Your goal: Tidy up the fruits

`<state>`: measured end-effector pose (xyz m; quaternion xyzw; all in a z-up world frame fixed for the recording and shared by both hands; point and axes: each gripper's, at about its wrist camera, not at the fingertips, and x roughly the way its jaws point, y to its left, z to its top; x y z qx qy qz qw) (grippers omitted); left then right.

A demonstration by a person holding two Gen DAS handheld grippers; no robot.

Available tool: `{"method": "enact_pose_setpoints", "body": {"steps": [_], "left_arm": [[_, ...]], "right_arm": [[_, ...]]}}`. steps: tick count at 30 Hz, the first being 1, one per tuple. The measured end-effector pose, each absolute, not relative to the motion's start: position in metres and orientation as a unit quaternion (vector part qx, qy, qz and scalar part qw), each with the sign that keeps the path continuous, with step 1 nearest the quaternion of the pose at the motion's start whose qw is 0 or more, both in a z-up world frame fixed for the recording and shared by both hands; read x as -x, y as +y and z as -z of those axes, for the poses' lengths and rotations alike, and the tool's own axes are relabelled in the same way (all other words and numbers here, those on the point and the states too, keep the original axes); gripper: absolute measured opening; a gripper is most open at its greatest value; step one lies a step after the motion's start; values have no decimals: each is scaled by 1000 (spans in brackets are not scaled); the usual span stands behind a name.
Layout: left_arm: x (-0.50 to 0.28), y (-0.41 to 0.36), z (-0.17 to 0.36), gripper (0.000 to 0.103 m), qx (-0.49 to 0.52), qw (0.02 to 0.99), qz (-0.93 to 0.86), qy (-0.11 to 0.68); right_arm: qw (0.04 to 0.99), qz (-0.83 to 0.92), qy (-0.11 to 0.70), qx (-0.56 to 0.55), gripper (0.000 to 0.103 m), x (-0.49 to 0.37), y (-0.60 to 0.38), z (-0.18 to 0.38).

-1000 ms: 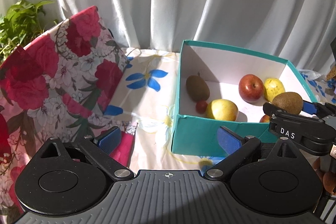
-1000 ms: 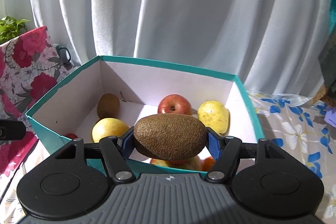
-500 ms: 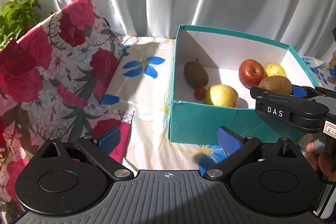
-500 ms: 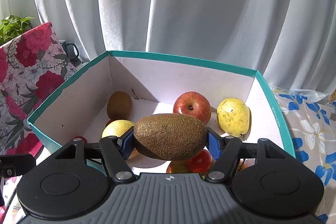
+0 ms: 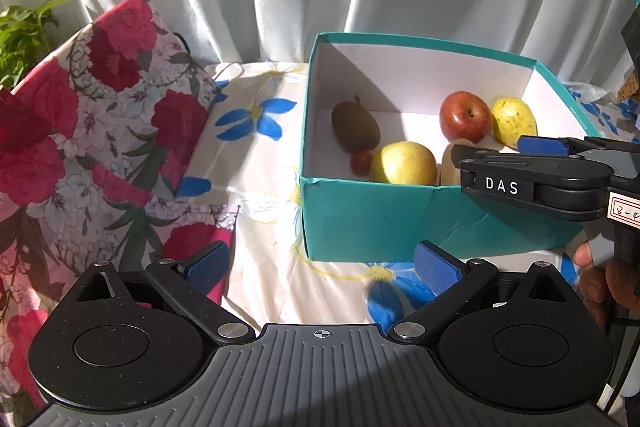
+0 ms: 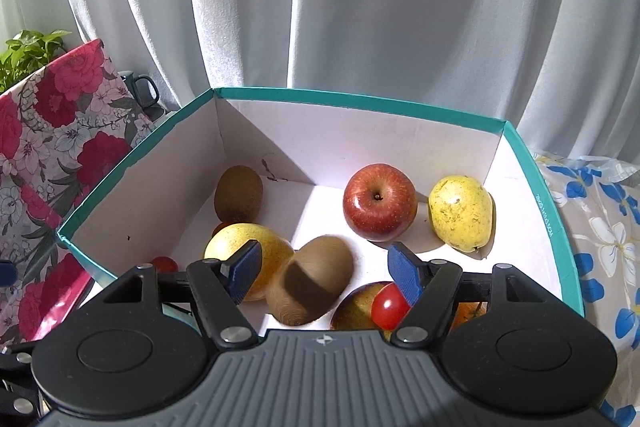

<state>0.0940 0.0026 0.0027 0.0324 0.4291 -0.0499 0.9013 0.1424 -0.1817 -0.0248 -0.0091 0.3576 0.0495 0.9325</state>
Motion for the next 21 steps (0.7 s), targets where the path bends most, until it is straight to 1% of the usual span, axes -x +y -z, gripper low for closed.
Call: {"method": "enact_pose_setpoints", "body": {"steps": [2, 3, 4, 7, 11, 14, 21], "left_arm": [[-95, 3, -2, 102, -33, 900, 49, 431], [-95, 2, -2, 102, -34, 900, 49, 433], [-95, 2, -2, 102, -34, 899, 49, 434], [-94, 2, -2, 102, -36, 899, 48, 435], [-92, 1, -3, 102, -36, 899, 55, 434], [-91, -2, -4, 103, -39, 898, 59, 434], [-86, -12, -5, 103, -66, 895, 66, 435]], "right_arm": [[934, -43, 355, 16, 78, -141, -180, 23], [935, -40, 351, 17, 88, -139, -180, 22], [937, -38, 347, 16, 95, -137, -181, 19], [940, -39, 339, 9, 103, -125, -181, 8], [942, -34, 333, -12, 103, -104, -189, -6], [938, -27, 345, -27, 103, -89, -195, -11], [930, 30, 366, 0, 103, -58, -201, -12]]}}
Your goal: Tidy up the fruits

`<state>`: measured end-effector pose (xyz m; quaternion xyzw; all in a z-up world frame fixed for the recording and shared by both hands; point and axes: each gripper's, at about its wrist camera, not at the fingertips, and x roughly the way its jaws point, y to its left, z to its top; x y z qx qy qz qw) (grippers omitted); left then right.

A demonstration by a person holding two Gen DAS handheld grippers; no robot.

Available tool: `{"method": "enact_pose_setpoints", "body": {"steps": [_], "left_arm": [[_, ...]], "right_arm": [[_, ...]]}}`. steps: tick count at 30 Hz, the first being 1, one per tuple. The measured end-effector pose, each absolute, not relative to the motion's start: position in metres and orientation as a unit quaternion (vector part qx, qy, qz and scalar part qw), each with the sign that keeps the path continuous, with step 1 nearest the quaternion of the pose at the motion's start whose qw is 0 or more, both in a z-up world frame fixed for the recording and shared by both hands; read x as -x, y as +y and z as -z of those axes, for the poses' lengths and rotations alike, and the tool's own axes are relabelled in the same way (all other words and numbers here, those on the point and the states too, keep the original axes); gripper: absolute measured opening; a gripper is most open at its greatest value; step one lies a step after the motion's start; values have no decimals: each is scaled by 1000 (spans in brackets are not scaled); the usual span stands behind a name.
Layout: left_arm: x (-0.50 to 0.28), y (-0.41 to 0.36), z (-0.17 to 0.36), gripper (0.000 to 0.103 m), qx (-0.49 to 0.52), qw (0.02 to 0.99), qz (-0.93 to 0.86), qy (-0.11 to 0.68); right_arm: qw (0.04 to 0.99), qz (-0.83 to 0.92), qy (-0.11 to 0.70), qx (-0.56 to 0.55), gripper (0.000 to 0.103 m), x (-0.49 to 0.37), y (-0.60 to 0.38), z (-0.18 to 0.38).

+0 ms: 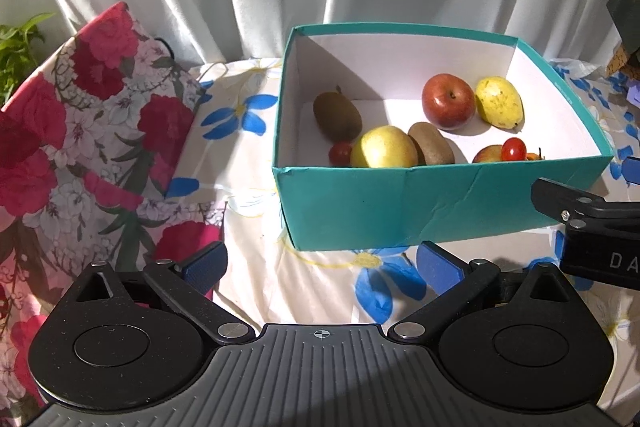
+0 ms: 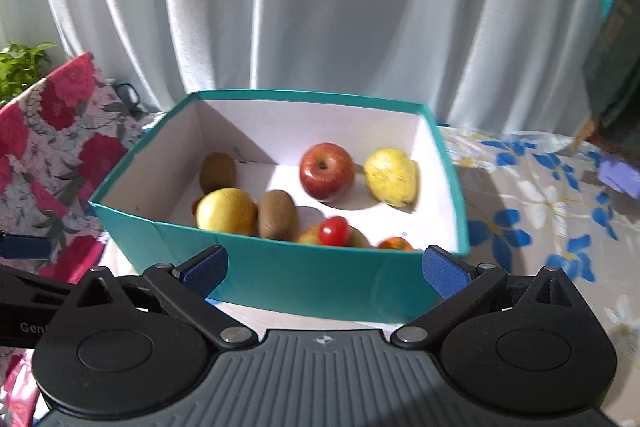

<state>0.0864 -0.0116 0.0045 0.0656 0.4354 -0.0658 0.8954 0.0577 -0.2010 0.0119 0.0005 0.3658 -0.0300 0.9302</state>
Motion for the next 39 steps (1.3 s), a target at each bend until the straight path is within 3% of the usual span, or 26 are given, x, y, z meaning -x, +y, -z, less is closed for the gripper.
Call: {"method": "enact_pose_setpoints", "body": {"steps": [9, 17, 39], "left_arm": [[-83, -16, -11, 103, -68, 896, 72, 434], [-100, -30, -9, 103, -110, 866, 72, 482], [-158, -37, -11, 103, -97, 820, 85, 557]], "right_arm": [[905, 55, 421, 12, 103, -50, -206, -12], [874, 88, 476, 41, 103, -65, -204, -8], [807, 61, 587, 37, 103, -134, -219, 6]]}}
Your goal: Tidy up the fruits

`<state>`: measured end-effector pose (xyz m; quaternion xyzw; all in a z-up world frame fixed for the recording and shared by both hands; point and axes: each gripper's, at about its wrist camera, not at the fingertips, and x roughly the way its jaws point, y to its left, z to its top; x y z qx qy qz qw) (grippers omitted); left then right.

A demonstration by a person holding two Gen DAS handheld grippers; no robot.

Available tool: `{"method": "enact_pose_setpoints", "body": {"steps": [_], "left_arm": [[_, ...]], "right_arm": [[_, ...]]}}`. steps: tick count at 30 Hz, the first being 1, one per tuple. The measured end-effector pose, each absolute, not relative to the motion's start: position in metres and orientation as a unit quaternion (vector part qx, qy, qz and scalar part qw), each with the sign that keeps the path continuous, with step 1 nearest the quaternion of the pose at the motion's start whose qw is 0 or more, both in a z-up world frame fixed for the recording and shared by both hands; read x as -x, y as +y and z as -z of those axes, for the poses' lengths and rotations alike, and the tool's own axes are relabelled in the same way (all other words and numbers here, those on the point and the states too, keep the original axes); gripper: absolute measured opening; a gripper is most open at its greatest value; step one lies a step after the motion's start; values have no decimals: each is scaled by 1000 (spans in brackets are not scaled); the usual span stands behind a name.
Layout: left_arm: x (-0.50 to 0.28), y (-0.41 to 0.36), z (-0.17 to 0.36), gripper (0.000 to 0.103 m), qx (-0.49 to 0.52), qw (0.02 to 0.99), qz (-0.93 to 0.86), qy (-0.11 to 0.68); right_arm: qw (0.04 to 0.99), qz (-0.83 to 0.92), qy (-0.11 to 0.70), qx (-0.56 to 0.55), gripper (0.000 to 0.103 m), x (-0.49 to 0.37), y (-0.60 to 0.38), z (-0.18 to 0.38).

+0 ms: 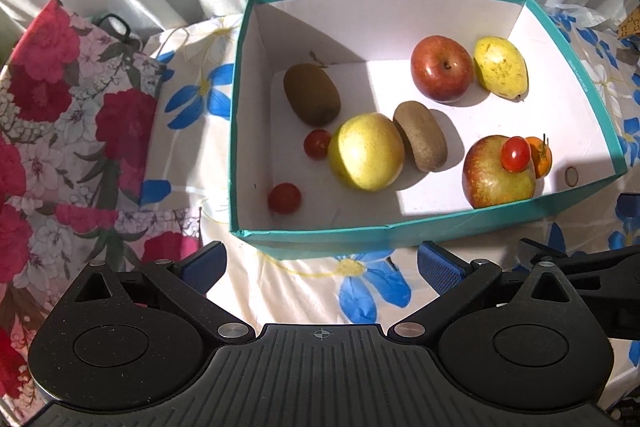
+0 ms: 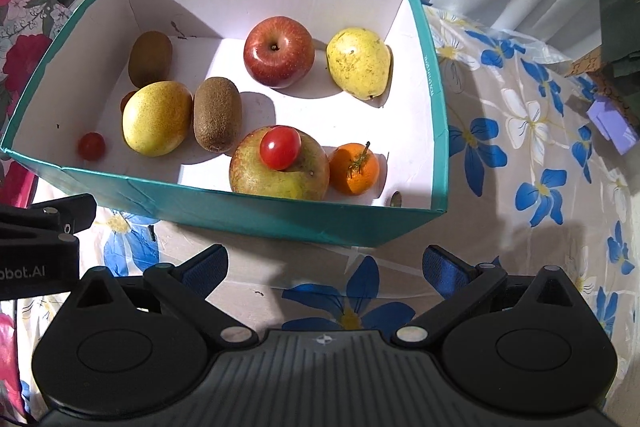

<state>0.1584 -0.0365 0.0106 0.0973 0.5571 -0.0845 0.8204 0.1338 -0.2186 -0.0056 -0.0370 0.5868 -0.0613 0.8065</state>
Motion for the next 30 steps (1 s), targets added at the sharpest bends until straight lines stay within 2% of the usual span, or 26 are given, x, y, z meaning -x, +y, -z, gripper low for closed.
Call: {"method": "enact_pose_setpoints", "body": {"steps": [30], "left_arm": [[-163, -42, -8, 103, -114, 815, 78, 563]], "right_arm": [[800, 55, 596, 44, 103, -142, -222, 9]]}}
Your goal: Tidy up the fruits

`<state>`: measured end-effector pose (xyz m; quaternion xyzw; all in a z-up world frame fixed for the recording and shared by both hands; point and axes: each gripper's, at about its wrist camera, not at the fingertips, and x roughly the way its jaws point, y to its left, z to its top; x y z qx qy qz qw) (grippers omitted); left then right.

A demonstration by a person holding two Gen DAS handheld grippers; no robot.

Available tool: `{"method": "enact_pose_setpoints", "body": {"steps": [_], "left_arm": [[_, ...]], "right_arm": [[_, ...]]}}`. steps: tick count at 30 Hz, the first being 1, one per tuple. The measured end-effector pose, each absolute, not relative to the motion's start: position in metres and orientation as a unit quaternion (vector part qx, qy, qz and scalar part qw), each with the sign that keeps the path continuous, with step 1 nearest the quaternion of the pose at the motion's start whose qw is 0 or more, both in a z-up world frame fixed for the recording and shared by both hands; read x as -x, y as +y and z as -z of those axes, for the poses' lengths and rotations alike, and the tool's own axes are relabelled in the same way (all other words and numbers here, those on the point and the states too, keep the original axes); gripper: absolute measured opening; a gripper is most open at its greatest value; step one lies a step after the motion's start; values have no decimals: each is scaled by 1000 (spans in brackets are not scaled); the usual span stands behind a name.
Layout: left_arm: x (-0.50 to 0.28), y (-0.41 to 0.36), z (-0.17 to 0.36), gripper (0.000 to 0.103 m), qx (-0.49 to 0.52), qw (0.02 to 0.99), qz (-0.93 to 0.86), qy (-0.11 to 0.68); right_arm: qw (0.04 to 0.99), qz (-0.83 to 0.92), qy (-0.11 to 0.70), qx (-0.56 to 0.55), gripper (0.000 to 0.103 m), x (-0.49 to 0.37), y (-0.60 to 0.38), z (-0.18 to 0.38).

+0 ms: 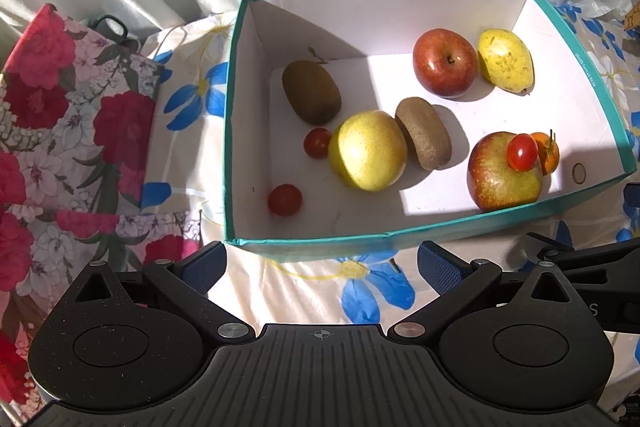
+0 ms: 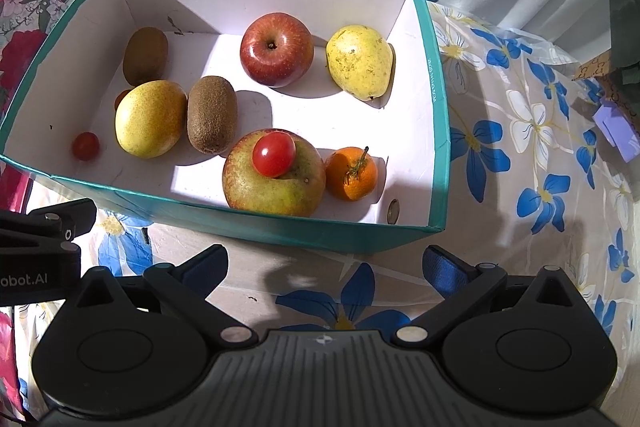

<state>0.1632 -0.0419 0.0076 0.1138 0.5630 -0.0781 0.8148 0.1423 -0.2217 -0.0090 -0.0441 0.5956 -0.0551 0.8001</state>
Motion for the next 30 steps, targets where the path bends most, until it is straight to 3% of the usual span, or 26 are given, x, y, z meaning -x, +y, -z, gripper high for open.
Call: {"method": "enact_pose_setpoints", "body": {"steps": [30], "left_arm": [[-161, -45, -7, 103, -121, 820, 68, 556]], "right_arm": [[800, 58, 596, 43, 103, -141, -223, 10]]}}
